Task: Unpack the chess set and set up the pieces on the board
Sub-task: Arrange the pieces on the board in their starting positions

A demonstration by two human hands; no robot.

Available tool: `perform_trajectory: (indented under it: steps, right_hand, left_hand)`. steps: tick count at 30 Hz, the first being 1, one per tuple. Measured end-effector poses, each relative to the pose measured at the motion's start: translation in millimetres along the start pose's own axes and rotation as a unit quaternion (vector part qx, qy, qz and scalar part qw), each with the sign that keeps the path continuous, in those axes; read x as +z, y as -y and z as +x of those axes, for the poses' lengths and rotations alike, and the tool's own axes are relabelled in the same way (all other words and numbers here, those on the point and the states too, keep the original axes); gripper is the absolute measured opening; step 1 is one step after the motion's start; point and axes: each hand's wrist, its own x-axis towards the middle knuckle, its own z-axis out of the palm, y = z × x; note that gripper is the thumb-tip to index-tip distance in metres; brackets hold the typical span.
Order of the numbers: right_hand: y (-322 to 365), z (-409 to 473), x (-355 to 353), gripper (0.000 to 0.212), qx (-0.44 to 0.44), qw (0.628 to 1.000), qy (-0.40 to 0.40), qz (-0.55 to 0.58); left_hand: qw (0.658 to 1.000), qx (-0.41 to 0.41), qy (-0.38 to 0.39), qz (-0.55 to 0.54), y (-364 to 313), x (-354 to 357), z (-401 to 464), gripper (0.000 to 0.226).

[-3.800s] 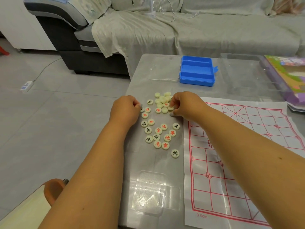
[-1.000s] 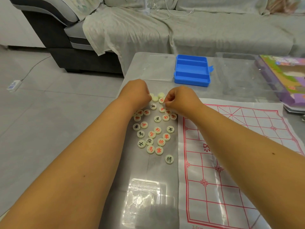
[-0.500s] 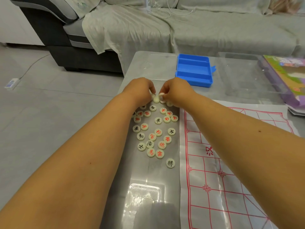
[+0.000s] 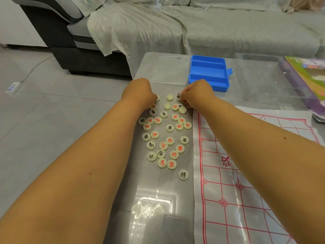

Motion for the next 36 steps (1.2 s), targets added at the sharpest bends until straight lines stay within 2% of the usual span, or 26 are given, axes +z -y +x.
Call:
perform_trajectory:
  steps: [3,6,9,13,17,19,24,30,33,36]
  right_hand:
    - [2,0,0,0.035,-0.019,0.997,-0.015,-0.067]
    - [2,-3,0,0.034,-0.031,0.991,-0.036,-0.128]
    - [7,-7,-2,0.031,-0.075,0.988,-0.045,-0.123]
    - [18,-9,-1,0.040,-0.146,0.975,0.040,-0.162]
    - [29,-10,-6,0.036,-0.149,0.960,0.087,-0.220]
    - [30,-12,-7,0.034,-0.152,0.960,0.090,-0.217]
    - [21,-14,-4,0.022,-0.174,0.976,0.031,-0.129]
    - [14,-12,-9,0.022,-0.161,0.981,0.020,-0.108]
    - [2,-17,-20,0.016,-0.154,0.986,-0.014,-0.060]
    - [-10,-28,-29,0.013,-0.143,0.987,0.005,-0.068]
  left_hand:
    - [0.999,0.041,-0.028,-0.022,-3,1,-5,0.004]
    - [0.991,0.094,0.040,-0.090,-9,2,-12,0.011]
    - [0.986,0.114,0.092,-0.080,-11,4,-14,0.017]
    - [0.986,0.129,0.084,-0.069,-10,3,-14,0.014]
    - [0.988,0.126,0.071,-0.045,-9,-2,-17,0.021]
    - [0.991,0.108,0.071,-0.045,-6,-1,-16,0.024]
    - [0.996,0.071,0.050,-0.022,-5,1,-16,0.026]
    - [0.999,0.040,0.006,0.015,-1,-2,-18,0.025]
    - [0.999,0.030,-0.036,-0.013,7,-2,-22,0.028]
    - [0.996,0.016,-0.062,-0.057,19,-1,-29,0.024]
